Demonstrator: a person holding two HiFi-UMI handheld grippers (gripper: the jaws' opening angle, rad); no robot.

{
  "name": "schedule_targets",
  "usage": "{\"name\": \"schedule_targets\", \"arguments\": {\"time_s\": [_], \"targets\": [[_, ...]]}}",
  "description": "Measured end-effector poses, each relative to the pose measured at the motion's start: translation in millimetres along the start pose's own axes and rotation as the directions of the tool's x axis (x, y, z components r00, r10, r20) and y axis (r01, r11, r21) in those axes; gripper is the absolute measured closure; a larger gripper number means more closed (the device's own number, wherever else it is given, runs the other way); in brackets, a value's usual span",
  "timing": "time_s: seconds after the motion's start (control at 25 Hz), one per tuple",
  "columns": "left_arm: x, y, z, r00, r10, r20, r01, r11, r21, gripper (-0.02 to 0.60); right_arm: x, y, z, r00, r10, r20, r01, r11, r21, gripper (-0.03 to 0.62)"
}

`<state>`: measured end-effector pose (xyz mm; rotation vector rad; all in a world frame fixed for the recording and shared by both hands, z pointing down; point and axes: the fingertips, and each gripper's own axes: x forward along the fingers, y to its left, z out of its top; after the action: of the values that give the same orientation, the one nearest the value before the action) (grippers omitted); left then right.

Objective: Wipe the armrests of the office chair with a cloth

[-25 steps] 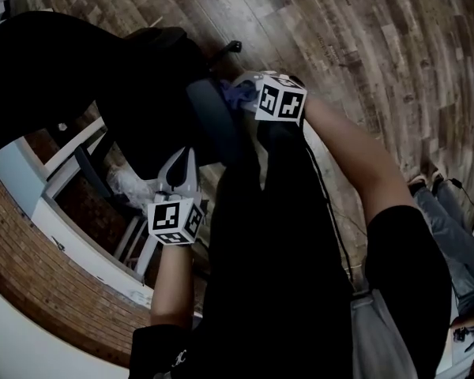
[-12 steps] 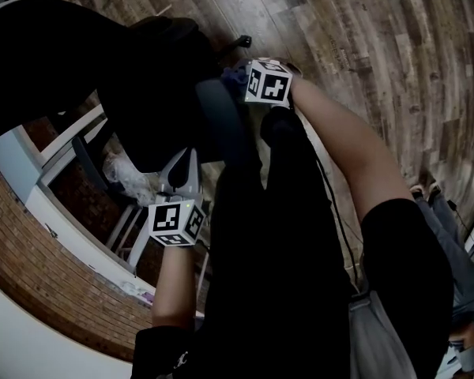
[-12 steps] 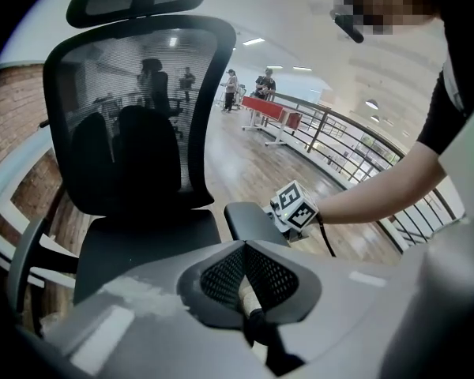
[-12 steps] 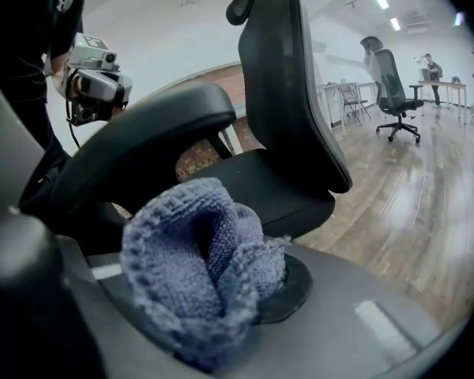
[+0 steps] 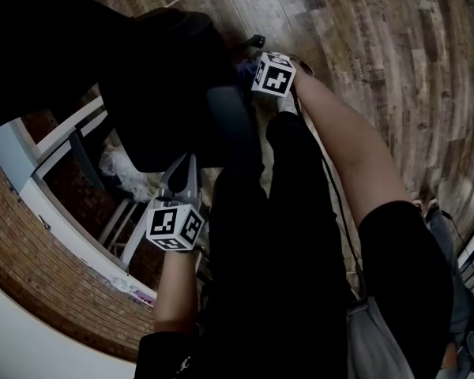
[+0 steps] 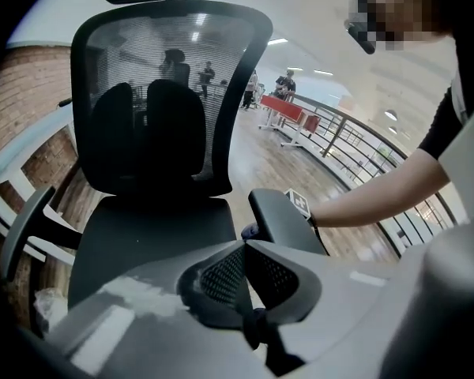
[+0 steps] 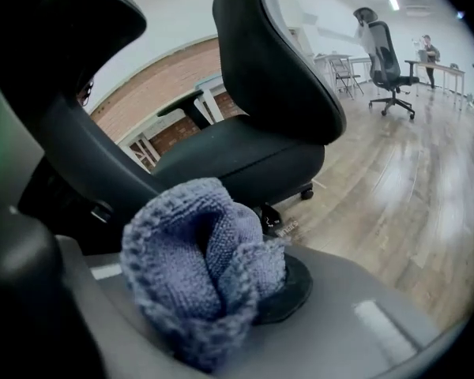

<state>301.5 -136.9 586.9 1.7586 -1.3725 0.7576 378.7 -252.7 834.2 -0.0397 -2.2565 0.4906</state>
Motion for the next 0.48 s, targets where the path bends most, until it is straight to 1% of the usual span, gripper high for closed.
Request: {"name": "schedule_targets", "arguments": {"time_s": [0.12, 0.2, 0.28, 0.36, 0.48], "targets": [[2.1, 9.4, -8.1, 1.0, 0.017, -0.011, -0.018, 1.0, -0.011, 0.575, 13.1, -8.4, -20.3, 0.999, -0.049, -0.015, 0.05, 0.994, 0.093, 0.549], [3.1, 12.2, -9.5, 1.0, 0.023, -0.005, -0.023, 0.999, -0.029, 0.575, 15.9, -11.7, -30.9, 0.996, -0.086, -0.011, 0.087, 0.98, 0.176, 0.549], [1.7, 11.2, -8.4, 1.0, 0.017, 0.003, -0.017, 0.999, -0.035, 0.575, 12.6, -8.7, -34.1, 0.995, -0.103, 0.002, 0.1, 0.963, 0.251, 0.549], [-1.1, 6.2, -6.5, 1.0, 0.003, 0.01, -0.003, 1.0, -0.027, 0.575, 3.5, 0.4, -32.5, 0.996, -0.086, 0.026, 0.074, 0.95, 0.304, 0.55], [-8.8, -2.1, -3.2, 1.0, -0.012, 0.017, 0.012, 1.0, -0.02, 0.575, -15.2, 26.1, -24.2, 0.998, -0.015, 0.062, -0.004, 0.953, 0.302, 0.549]]}}
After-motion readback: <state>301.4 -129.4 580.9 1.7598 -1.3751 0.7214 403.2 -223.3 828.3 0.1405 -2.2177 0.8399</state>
